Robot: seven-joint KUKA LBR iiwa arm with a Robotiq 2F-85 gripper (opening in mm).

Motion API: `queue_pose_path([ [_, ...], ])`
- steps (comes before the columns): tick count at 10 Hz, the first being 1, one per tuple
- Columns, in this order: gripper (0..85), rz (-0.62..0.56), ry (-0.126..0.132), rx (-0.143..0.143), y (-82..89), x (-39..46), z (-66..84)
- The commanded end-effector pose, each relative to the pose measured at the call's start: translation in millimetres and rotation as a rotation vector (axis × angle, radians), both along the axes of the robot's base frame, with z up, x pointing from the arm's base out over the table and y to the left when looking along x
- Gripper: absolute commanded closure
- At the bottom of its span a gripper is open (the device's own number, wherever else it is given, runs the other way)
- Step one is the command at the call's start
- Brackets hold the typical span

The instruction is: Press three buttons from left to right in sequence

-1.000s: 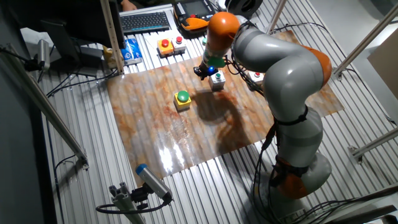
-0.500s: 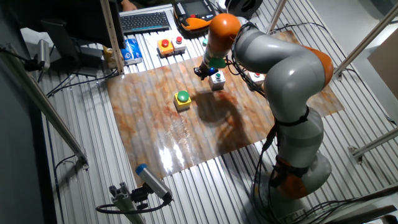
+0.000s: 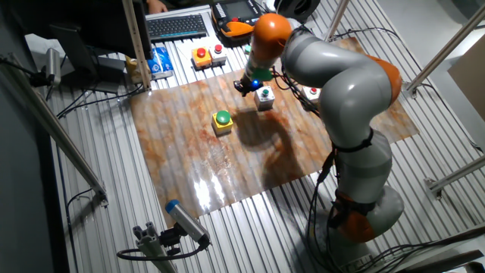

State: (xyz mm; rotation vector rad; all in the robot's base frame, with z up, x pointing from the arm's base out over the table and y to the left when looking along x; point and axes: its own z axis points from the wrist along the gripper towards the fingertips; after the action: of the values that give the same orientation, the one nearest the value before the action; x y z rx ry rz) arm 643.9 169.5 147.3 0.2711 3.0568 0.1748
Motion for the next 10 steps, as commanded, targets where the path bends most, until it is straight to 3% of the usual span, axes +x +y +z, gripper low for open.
queue_pose_path([
  [1,68.0,-0.007,0.001,-0.007,4.2,2.7,1.8],
  [3,68.0,0.006,-0.002,-0.022,10.0,6.0,3.6],
  [4,68.0,0.021,-0.004,-0.059,14.2,6.6,3.3],
  [6,68.0,0.027,-0.019,-0.091,26.1,7.4,4.3],
  [7,68.0,0.030,-0.024,-0.093,29.4,6.1,5.6],
  [8,85.0,0.032,-0.033,-0.081,32.8,3.6,6.0],
  [10,85.0,0.016,-0.036,-0.086,43.9,-3.0,4.8],
])
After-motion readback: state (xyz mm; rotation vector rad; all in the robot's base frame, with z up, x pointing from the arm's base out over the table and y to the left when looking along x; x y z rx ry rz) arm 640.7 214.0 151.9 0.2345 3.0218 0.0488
